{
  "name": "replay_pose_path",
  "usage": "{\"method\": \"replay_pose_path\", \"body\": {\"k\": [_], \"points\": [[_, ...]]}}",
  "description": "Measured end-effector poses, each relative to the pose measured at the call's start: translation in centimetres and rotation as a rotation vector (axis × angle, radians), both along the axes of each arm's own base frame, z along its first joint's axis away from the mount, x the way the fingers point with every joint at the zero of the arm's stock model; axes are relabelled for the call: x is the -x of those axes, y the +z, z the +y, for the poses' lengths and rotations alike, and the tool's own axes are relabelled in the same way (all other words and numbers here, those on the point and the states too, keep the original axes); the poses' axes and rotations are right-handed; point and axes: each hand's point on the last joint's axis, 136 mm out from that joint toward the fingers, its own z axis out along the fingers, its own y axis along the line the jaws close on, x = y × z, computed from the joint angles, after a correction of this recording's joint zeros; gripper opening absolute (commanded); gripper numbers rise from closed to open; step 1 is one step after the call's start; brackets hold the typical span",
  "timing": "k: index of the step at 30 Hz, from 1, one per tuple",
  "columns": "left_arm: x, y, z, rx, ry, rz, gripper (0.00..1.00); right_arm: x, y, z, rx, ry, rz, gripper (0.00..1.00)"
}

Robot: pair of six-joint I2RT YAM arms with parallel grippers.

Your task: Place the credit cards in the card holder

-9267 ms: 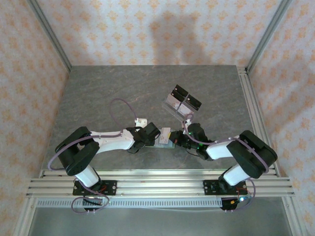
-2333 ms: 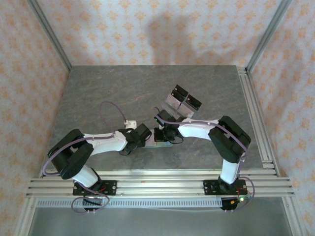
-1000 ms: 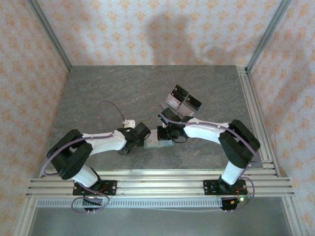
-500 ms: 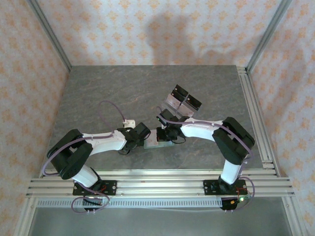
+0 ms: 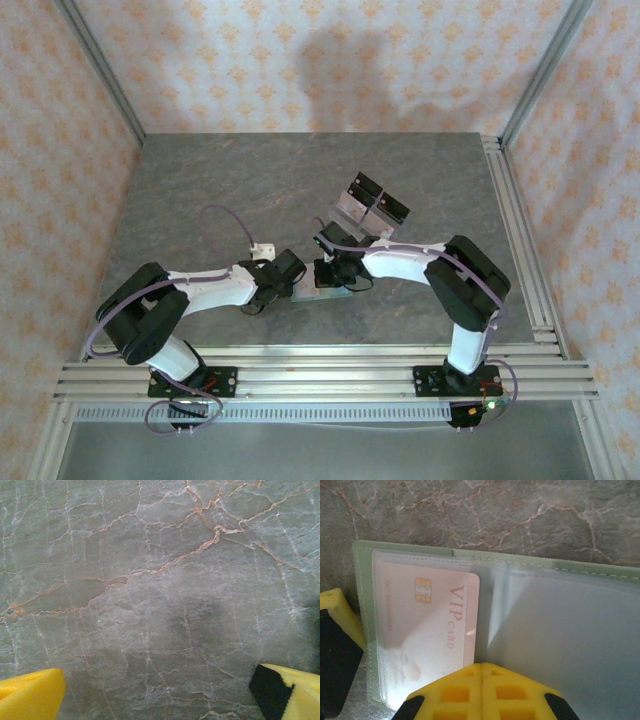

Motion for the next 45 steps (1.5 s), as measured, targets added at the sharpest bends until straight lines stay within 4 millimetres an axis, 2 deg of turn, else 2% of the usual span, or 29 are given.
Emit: {"method": "replay_pose_path", "body": {"k": [15,16,19,23,25,28,34,39,45], "points": [[0.0,0.0,0.0,0.001,0.000,-0.001,1.00,0.3,0.2,1.3,-0.009,0.052,0.012,0.06],[0.0,0.0,0.0,0.001,0.000,-0.001,1.00,0.4,0.2,1.2,-0.008,0.054,0.011,0.08],[0.0,0.0,0.0,0.001,0.000,-0.001,1.00,0.3,1.0,1.0,-0.007,0.054,-0.004,0.23],[0.0,0.0,0.0,0.002,0.000,-0.002,1.00,-0.3,4.0,0.5,-0.028,0.055,-0.074,0.43],[0.0,0.1,0.0,0.001,0.000,-0.001,1.00,-1.0,5.1,0.0,-0.022,0.052,-0.107,0.47],[0.1,0.1,0.1,-0.001,0.000,0.001,1.00,-2.1,5.7,-0.8,0.004,0.046,-0.135,0.49],[0.1,0.3,0.2,-0.005,0.000,0.002,1.00,-3.0,4.8,-1.5,0.082,0.071,-0.141,0.50],[0.2,0.4,0.3,-0.010,-0.003,0.004,1.00,-2.8,3.1,-1.9,0.131,0.094,-0.118,0.50],[0.3,0.4,0.3,-0.011,-0.004,0.005,1.00,-2.9,2.1,-2.3,0.168,0.101,-0.115,0.51]]}}
